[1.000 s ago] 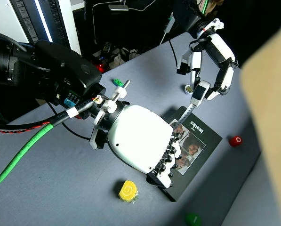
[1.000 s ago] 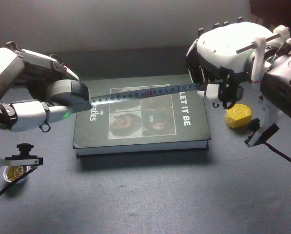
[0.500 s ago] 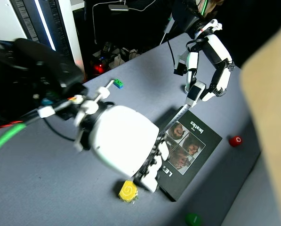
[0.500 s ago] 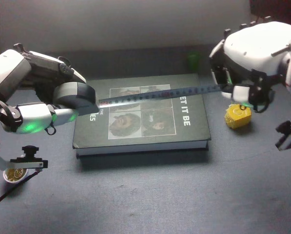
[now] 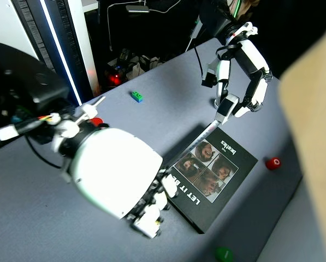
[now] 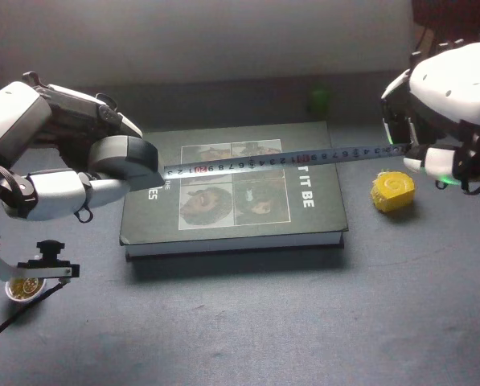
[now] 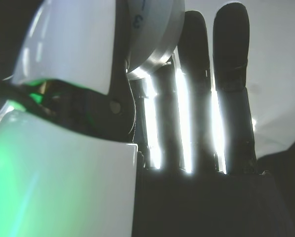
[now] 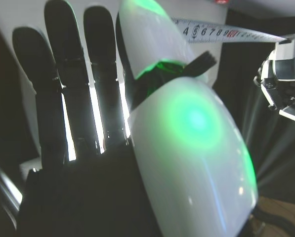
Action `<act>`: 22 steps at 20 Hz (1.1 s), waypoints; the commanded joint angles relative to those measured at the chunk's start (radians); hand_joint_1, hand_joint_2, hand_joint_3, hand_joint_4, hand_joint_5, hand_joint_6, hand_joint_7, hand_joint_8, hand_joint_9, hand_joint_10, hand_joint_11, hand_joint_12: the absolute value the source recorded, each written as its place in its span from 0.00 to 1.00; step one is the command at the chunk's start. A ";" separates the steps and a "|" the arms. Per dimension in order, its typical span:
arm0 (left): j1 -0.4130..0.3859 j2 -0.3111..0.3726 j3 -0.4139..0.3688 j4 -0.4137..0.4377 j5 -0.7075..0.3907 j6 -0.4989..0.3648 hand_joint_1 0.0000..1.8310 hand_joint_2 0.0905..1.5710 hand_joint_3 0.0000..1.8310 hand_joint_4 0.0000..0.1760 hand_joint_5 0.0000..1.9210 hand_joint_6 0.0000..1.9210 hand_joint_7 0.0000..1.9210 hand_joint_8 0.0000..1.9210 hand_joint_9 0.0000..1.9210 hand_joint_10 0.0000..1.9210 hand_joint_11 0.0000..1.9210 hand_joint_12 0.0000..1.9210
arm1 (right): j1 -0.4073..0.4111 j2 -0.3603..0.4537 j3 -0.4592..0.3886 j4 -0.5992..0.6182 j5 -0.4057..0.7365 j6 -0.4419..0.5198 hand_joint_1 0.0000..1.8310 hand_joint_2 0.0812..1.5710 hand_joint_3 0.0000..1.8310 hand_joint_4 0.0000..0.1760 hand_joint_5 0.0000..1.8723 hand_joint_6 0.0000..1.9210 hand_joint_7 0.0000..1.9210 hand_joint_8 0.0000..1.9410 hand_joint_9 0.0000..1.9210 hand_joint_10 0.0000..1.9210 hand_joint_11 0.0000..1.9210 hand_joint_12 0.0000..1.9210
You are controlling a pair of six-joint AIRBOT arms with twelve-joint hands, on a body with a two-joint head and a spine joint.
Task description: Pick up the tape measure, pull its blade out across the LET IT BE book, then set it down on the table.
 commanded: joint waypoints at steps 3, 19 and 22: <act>-0.010 0.009 0.008 -0.002 -0.130 -0.004 0.76 0.66 0.00 0.00 0.58 0.30 0.60 0.39 0.48 0.63 0.43 0.59 | -0.001 0.038 -0.010 -0.061 0.082 -0.012 0.65 0.74 0.00 0.00 0.41 0.68 0.49 0.55 0.46 0.39 0.35 0.70; -0.009 0.010 0.006 -0.006 -0.130 -0.004 0.76 0.65 0.00 0.00 0.59 0.28 0.60 0.38 0.49 0.62 0.44 0.58 | -0.009 0.141 -0.047 -0.082 0.063 0.005 0.65 0.74 0.00 0.00 0.41 0.68 0.49 0.55 0.46 0.39 0.35 0.70; -0.008 0.012 0.005 -0.009 -0.130 -0.004 0.76 0.65 0.00 0.00 0.58 0.30 0.61 0.36 0.49 0.62 0.43 0.57 | -0.011 0.150 -0.048 -0.082 0.068 0.005 0.65 0.74 0.00 0.00 0.41 0.68 0.49 0.55 0.46 0.39 0.35 0.70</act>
